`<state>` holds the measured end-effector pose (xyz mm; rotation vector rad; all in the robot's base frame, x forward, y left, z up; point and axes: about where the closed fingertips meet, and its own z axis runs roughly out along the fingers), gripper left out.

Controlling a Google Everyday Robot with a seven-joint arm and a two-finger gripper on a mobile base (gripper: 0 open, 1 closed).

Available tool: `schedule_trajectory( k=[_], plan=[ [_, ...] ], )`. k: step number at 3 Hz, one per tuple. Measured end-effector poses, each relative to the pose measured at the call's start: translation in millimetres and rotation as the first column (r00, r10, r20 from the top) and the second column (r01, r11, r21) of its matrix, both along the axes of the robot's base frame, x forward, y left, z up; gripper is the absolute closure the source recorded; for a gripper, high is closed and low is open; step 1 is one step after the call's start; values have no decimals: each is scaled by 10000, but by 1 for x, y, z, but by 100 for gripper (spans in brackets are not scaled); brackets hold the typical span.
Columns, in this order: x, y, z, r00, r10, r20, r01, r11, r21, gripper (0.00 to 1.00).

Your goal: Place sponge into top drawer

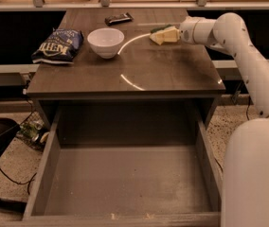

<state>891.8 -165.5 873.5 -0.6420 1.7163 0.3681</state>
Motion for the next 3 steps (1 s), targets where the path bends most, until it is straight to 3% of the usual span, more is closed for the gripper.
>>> schedule_trajectory(
  k=[2, 3],
  plan=[
    [8, 4, -26, 9960, 181, -879, -193, 9997, -122, 0],
    [7, 8, -42, 9896, 312, -1403, -305, 9995, 77, 18]
  ],
)
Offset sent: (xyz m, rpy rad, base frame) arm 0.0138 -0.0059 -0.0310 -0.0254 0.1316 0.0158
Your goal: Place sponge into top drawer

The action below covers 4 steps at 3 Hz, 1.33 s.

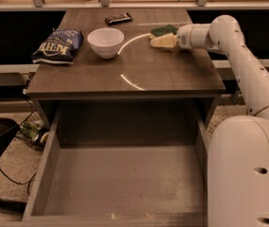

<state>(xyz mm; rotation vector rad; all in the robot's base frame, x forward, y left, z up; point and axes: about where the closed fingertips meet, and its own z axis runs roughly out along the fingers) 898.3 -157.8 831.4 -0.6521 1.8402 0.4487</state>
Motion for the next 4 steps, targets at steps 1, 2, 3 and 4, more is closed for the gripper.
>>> schedule_trajectory(
  k=[1, 2, 3, 4],
  plan=[
    [1, 4, -2, 10000, 47, -38, -47, 10000, 8, 42],
    [1, 6, -4, 9999, 80, -61, -80, 10000, 13, 65],
    [1, 6, -4, 9999, 81, -62, -81, 10000, 13, 87],
    [1, 7, -3, 9999, 82, -63, -82, 10000, 13, 100]
  ],
)
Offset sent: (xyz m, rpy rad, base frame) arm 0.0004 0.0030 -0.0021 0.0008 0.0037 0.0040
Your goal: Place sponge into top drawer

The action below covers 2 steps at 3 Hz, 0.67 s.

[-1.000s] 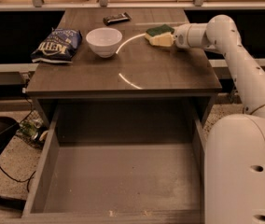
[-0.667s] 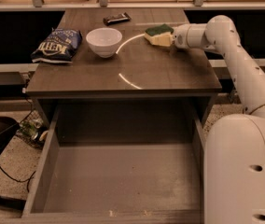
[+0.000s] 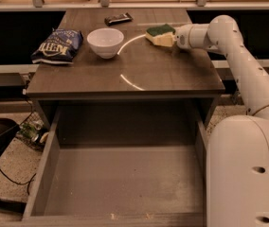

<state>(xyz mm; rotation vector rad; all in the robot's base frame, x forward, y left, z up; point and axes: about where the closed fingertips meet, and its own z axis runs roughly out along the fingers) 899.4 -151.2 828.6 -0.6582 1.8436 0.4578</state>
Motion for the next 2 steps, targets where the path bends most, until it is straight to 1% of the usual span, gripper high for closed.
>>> schedule_trajectory(
  k=[2],
  plan=[
    [0, 0, 2, 10000, 1, 1, -1, 10000, -2, 100]
  ],
)
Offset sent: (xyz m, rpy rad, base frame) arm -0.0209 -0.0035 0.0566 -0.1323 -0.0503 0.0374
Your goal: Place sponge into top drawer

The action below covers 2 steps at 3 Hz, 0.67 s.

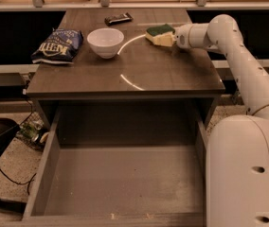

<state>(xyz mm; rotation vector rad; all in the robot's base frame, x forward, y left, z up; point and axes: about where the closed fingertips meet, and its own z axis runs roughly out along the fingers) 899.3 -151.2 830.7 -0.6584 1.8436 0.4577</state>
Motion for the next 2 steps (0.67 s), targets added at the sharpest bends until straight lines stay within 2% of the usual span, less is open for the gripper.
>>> schedule_trajectory(
  k=[2],
  plan=[
    [0, 0, 0, 10000, 1, 1, -1, 10000, -4, 100]
  ],
)
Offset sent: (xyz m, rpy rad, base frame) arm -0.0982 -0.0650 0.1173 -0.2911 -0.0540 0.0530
